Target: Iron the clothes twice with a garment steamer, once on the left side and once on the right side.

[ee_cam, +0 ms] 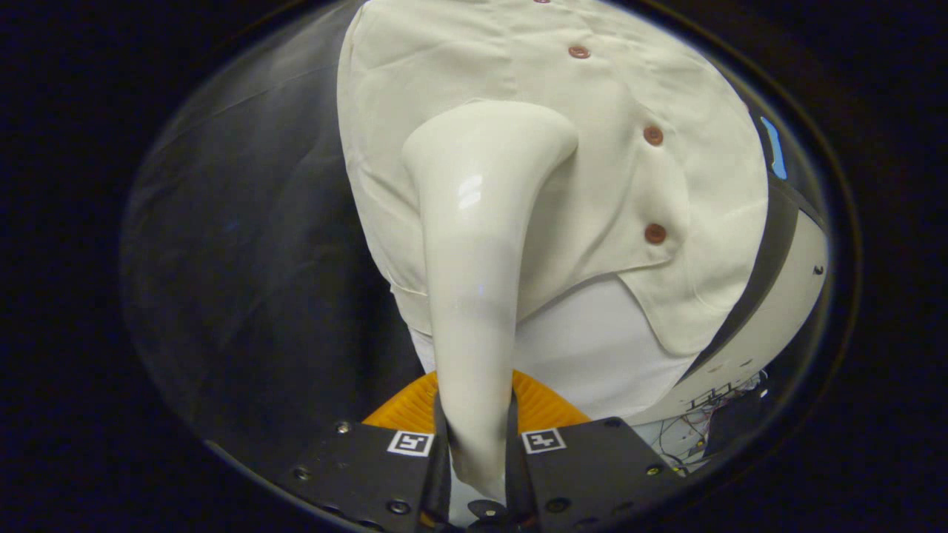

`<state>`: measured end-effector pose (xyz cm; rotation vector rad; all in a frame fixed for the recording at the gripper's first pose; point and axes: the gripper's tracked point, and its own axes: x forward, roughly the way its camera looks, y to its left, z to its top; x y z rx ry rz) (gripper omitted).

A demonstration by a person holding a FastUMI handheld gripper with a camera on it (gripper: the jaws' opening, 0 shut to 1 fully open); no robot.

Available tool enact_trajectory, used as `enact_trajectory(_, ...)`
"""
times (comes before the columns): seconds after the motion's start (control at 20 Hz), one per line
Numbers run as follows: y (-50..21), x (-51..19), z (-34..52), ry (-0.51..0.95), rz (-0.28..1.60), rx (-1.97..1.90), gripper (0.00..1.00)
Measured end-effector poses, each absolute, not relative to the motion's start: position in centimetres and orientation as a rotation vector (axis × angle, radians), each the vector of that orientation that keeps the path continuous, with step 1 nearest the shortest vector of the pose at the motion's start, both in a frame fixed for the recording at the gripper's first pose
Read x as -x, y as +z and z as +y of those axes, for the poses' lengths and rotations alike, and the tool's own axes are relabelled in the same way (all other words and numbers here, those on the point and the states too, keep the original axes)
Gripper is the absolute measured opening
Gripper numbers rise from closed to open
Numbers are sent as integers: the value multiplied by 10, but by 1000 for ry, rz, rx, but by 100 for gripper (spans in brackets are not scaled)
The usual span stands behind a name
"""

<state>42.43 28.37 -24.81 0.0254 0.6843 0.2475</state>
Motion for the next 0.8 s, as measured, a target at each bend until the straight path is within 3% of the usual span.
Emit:
enact_trajectory(0.35,-255,-370,261,220,750,-38,30)
enact_trajectory(0.8,-140,-332,203,135,554,6,30)
